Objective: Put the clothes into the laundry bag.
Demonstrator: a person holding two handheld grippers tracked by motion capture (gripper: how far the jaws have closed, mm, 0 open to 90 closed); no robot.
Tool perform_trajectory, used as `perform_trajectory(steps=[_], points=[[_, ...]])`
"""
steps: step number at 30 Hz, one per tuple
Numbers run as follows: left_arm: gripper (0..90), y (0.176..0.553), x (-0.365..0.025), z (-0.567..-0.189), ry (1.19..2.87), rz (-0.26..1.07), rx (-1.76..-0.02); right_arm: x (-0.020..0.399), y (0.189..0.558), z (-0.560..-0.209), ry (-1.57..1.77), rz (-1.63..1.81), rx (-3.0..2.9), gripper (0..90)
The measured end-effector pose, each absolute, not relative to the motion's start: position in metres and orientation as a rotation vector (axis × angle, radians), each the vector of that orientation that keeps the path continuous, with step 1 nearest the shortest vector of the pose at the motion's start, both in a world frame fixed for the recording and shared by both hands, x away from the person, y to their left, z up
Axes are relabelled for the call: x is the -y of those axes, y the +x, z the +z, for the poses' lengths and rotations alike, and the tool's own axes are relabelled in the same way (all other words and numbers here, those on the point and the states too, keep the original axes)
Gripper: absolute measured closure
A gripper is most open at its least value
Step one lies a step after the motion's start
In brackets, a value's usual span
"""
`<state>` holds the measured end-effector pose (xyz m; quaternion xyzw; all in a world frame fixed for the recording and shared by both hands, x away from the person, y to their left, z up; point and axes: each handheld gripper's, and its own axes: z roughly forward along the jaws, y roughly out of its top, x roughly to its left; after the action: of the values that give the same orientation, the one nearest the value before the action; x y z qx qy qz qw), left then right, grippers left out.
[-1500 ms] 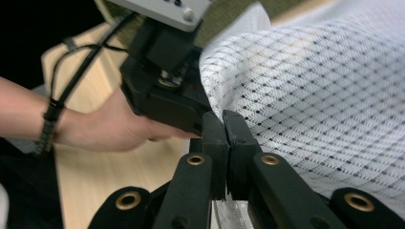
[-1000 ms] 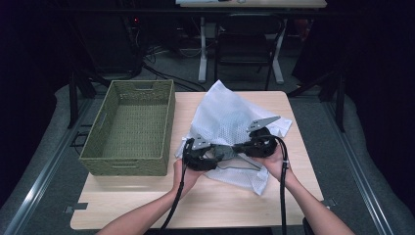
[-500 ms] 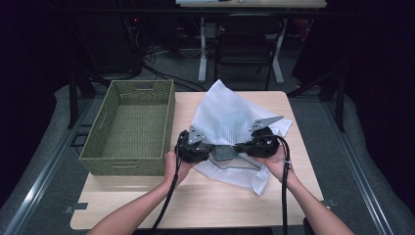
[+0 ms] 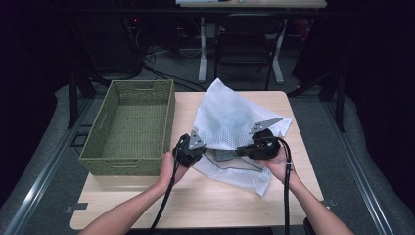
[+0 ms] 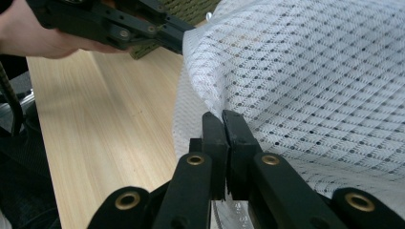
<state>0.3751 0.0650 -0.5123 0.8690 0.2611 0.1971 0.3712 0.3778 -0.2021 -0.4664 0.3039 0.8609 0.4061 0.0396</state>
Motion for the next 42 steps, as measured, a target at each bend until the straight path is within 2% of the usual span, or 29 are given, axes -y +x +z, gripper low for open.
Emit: perform_trajectory(steps=[12, 20, 34, 42], points=[[88.9, 0.358, -0.072, -0.524, 2.334, 0.500, -0.578, 0.194, 0.372, -0.480, 0.914, 1.121, -2.724, 89.0], [84.4, 0.370, -0.065, -0.534, 2.352, 0.500, -0.601, 0.192, 0.377, -0.495, 0.941, 1.040, -2.742, 89.0], [87.3, 0.381, -0.057, -0.550, 2.420, 0.440, -0.641, 0.184, 0.387, -0.525, 0.923, 0.882, -2.789, 88.7], [80.0, 0.385, -0.057, -0.555, 2.439, 0.374, -0.681, 0.180, 0.390, -0.533, 0.925, 0.847, -2.797, 87.8]])
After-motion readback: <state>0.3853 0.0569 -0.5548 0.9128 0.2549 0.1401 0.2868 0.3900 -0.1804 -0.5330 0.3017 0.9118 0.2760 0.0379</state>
